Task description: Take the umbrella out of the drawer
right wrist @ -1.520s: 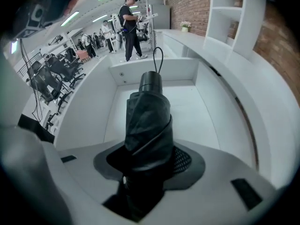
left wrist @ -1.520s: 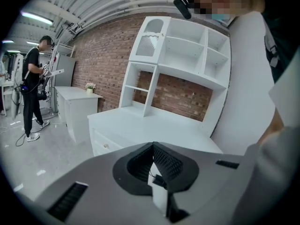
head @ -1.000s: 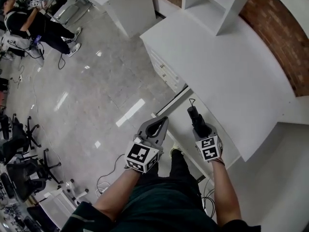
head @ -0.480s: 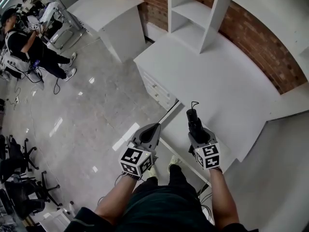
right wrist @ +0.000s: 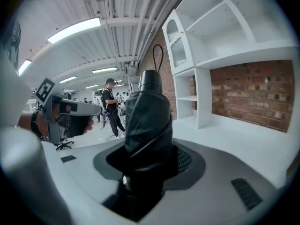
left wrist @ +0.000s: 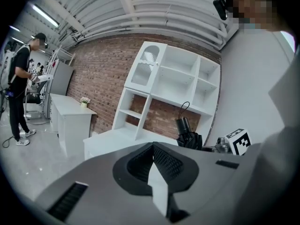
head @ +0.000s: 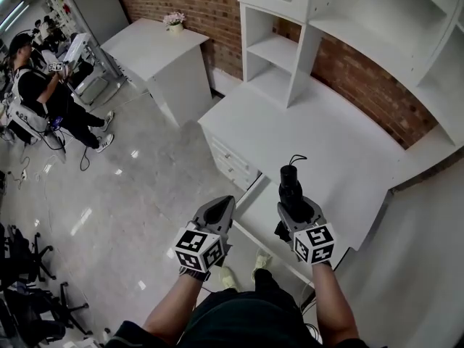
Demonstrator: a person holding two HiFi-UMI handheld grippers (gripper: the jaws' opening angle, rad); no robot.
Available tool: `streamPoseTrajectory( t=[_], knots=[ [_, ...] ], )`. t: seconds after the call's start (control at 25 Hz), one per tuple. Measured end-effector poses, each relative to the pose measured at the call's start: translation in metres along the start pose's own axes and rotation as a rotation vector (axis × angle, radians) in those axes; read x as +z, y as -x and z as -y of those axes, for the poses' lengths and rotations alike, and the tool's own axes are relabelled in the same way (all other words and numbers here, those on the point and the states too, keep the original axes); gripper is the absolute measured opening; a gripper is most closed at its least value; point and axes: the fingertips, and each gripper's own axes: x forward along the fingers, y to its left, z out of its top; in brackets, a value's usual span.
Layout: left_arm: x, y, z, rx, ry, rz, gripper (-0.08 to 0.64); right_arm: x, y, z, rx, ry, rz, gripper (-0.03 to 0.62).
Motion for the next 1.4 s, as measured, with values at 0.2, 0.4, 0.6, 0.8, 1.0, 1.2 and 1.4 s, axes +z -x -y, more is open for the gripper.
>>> streamPoseTrajectory(
  t=[0.2,0.4,0.6,0.8,1.0,1.2,1.4],
  knots=[
    [0.021,0.013,0.007,0.002,-0.015,0.02,0.006,0.047,0.014,-0.015,0.011,0.019,0.105,0.186],
    [0.053,0.028,0.012,-0.01,-0.006,0.063,0.006,0.094,0.028,-0.028,0.021,0.051,0.191,0.186],
    [0.08,0.043,0.013,-0.007,-0.028,0.092,0.006,0.131,0.039,-0.037,0.02,0.07,0.27,0.186],
    [0.104,0.057,0.014,-0.002,-0.053,0.137,0.006,0.159,0.048,-0.044,0.018,0.071,0.334,0.186],
    [0.119,0.07,0.01,0.012,-0.073,0.166,0.006,0.186,0.062,-0.057,0.013,0.108,0.397,0.186],
    [0.132,0.078,0.009,0.027,-0.095,0.189,0.006,0.212,0.074,-0.067,0.013,0.137,0.45,0.186],
    [0.14,0.084,0.008,0.045,-0.116,0.199,0.006,0.224,0.08,-0.074,0.016,0.157,0.472,0.186]
  ],
)
